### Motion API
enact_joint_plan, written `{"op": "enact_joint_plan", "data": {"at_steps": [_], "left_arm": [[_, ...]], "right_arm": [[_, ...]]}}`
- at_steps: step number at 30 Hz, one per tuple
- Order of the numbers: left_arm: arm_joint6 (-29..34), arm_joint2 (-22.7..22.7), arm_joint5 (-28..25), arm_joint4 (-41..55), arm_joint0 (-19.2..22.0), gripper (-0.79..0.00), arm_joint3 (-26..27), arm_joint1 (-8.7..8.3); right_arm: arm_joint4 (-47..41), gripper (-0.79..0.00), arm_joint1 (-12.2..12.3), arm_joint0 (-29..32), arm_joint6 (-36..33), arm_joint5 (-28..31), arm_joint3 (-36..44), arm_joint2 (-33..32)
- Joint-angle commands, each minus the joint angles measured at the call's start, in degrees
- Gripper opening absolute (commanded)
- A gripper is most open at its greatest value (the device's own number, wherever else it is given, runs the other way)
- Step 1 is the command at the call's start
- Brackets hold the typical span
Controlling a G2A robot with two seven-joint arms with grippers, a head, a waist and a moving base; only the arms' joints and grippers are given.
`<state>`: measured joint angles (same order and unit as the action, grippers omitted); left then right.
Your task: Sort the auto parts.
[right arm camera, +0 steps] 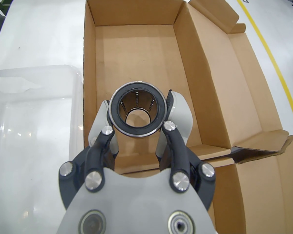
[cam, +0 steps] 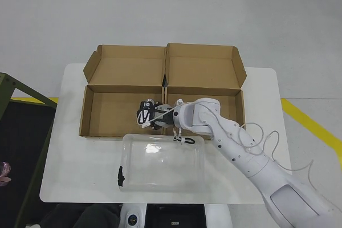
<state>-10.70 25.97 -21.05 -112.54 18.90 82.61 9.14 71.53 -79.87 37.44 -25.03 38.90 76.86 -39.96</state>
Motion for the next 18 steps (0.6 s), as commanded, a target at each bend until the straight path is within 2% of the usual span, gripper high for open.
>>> {"op": "enact_joint_plan", "data": {"at_steps": [1, 3, 9, 13, 18], "left_arm": [[0.0, 0.0, 0.0, 0.0, 0.0, 0.0, 0.0, 0.0], [0.0, 0.0, 0.0, 0.0, 0.0, 0.0, 0.0, 0.0], [0.0, 0.0, 0.0, 0.0, 0.0, 0.0, 0.0, 0.0], [0.0, 0.0, 0.0, 0.0, 0.0, 0.0, 0.0, 0.0], [0.0, 0.0, 0.0, 0.0, 0.0, 0.0, 0.0, 0.0]], "right_arm": [[0.46, -0.785, -0.27, -0.5, -0.59, -0.48, -0.67, 0.42], [0.58, -0.785, -0.55, -0.85, -0.99, -0.81, -1.23, 0.83], [1.13, -0.705, -1.4, -1.65, -1.91, -1.43, -3.17, 2.16], [1.35, -0.68, -1.94, -2.01, -2.27, -1.53, -4.26, 2.96], [1.72, -0.591, -2.43, -2.34, -2.41, -1.47, -5.73, 3.45]]}}
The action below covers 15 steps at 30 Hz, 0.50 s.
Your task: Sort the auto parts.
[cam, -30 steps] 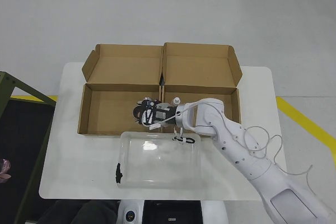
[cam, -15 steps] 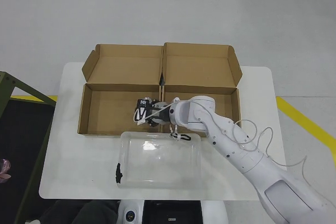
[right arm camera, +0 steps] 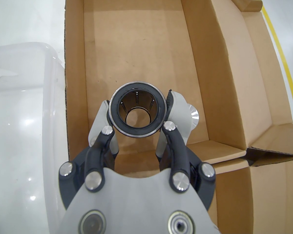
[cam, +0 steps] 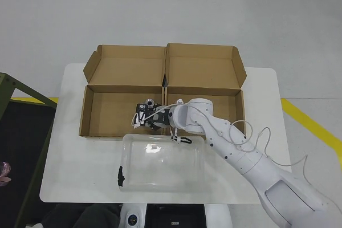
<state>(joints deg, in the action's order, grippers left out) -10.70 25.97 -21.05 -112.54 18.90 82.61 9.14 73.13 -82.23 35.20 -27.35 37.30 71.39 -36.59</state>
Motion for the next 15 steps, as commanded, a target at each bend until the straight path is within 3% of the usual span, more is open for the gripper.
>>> {"op": "enact_joint_plan", "data": {"at_steps": [1, 11, 15], "left_arm": [[0.0, 0.0, 0.0, 0.0, 0.0, 0.0, 0.0, 0.0], [0.0, 0.0, 0.0, 0.0, 0.0, 0.0, 0.0, 0.0], [0.0, 0.0, 0.0, 0.0, 0.0, 0.0, 0.0, 0.0]], "right_arm": [[0.19, -0.56, -0.16, -0.17, -0.11, 0.18, -0.51, 0.14], [0.66, -0.379, -0.79, -0.4, -0.38, 0.45, -1.91, 0.21], [0.83, -0.249, -0.99, -0.4, -0.45, 0.65, -2.12, 0.18]]}}
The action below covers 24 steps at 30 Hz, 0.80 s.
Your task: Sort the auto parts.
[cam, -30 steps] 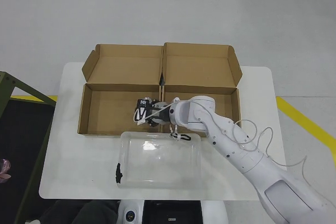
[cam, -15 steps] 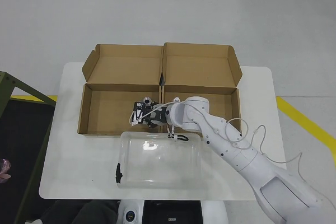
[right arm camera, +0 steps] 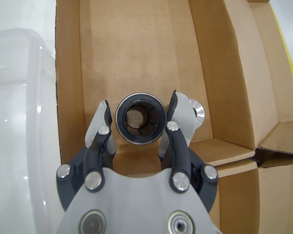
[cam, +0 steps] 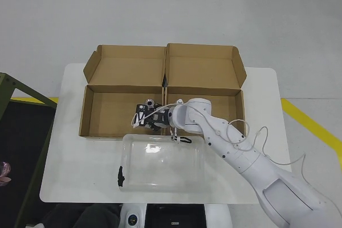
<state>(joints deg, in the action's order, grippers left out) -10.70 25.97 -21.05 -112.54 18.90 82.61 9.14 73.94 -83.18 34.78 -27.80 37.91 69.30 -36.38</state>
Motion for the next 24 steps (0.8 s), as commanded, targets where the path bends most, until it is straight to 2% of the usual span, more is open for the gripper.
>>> {"op": "enact_joint_plan", "data": {"at_steps": [1, 14, 24], "left_arm": [[0.0, 0.0, 0.0, 0.0, 0.0, 0.0, 0.0, 0.0], [0.0, 0.0, 0.0, 0.0, 0.0, 0.0, 0.0, 0.0], [0.0, 0.0, 0.0, 0.0, 0.0, 0.0, 0.0, 0.0]], "right_arm": [[0.14, -0.252, -0.06, 0.01, -0.07, 0.08, 0.05, -0.07], [1.04, -0.24, 0.71, 0.86, -0.05, 0.93, 6.13, -3.68], [1.67, -0.212, 3.07, 5.95, 0.58, 2.5, 17.77, -10.57]]}}
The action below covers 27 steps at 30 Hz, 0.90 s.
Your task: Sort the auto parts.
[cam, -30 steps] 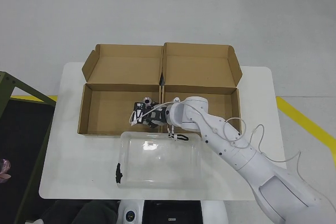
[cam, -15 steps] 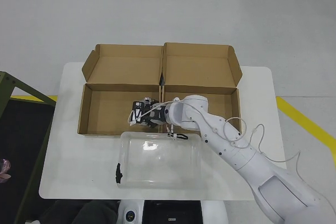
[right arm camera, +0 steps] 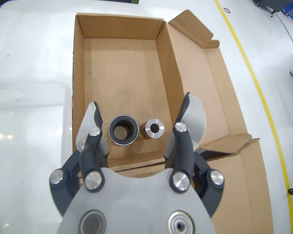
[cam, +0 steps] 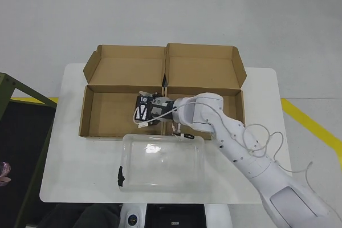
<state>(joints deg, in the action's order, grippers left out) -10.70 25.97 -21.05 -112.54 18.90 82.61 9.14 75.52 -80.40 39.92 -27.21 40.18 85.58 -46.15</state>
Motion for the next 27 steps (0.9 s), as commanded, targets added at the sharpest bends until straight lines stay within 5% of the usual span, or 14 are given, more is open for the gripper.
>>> {"op": "enact_joint_plan", "data": {"at_steps": [1, 9, 27], "left_arm": [[0.0, 0.0, 0.0, 0.0, 0.0, 0.0, 0.0, 0.0], [0.0, 0.0, 0.0, 0.0, 0.0, 0.0, 0.0, 0.0], [0.0, 0.0, 0.0, 0.0, 0.0, 0.0, 0.0, 0.0]], "right_arm": [[0.19, -0.206, 0.6, 1.7, -0.11, 0.48, 2.93, -1.64], [1.19, 0.0, 2.98, 9.82, 0.87, 2.37, 14.16, -8.24], [5.59, 0.0, 7.81, 30.63, 11.78, 4.69, 27.46, -27.19]]}}
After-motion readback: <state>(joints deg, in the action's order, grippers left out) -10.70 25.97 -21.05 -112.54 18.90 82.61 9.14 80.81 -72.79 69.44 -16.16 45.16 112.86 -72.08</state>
